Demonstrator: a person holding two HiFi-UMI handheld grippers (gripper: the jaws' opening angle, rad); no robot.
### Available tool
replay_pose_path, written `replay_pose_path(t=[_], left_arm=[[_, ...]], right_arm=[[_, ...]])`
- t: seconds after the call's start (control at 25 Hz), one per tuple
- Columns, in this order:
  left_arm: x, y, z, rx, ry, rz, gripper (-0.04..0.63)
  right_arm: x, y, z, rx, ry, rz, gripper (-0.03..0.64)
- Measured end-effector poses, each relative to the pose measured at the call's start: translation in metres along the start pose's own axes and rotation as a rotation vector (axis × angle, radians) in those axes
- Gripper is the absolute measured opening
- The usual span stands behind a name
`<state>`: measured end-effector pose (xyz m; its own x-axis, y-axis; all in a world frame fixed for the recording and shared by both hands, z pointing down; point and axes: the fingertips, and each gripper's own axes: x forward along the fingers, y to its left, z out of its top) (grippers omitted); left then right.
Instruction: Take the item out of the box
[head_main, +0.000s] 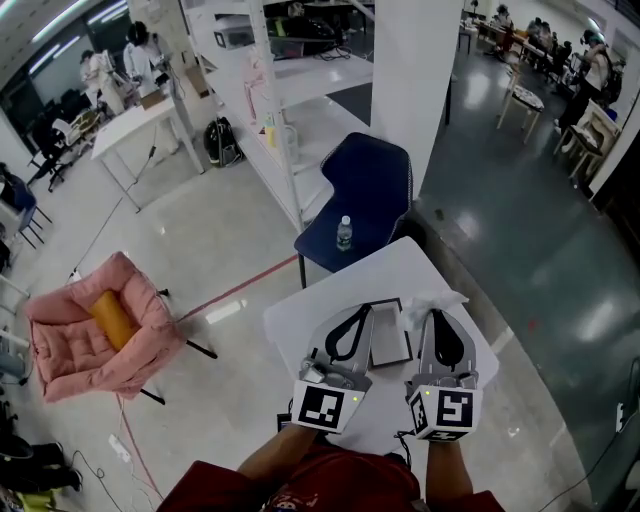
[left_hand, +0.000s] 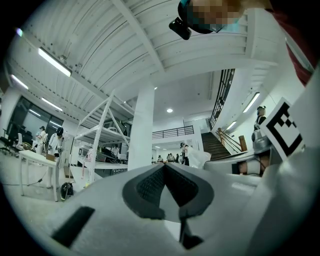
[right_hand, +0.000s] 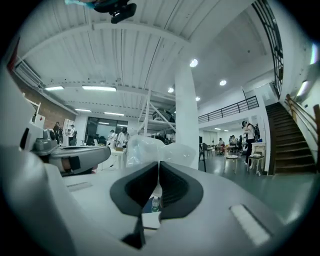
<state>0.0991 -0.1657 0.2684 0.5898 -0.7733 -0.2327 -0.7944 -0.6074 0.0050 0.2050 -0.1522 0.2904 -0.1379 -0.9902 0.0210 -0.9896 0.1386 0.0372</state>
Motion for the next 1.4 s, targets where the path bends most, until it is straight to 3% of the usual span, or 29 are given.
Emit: replay_pose_path(t=[0.24,0.48,1.4], left_arm=[[-0.004,-0.001,0.008,-0.005,-0.018,0.003,0.002],[-0.003,-0.001,0.006,-0.002,-0.015,0.009,0.002],[-0.007,-0.001,0.001,-0.009,-0.015,0.034,0.002]], right_arm=[[-0.009,0.010,0.016,0.014,-0.107,0.025,0.011],[-0.016,0.006,0.025,-0.017,-0.203,-0.029,0.011],[-0.011,0.006,0.013,-0.009,-0.196,-0.037,0.009]])
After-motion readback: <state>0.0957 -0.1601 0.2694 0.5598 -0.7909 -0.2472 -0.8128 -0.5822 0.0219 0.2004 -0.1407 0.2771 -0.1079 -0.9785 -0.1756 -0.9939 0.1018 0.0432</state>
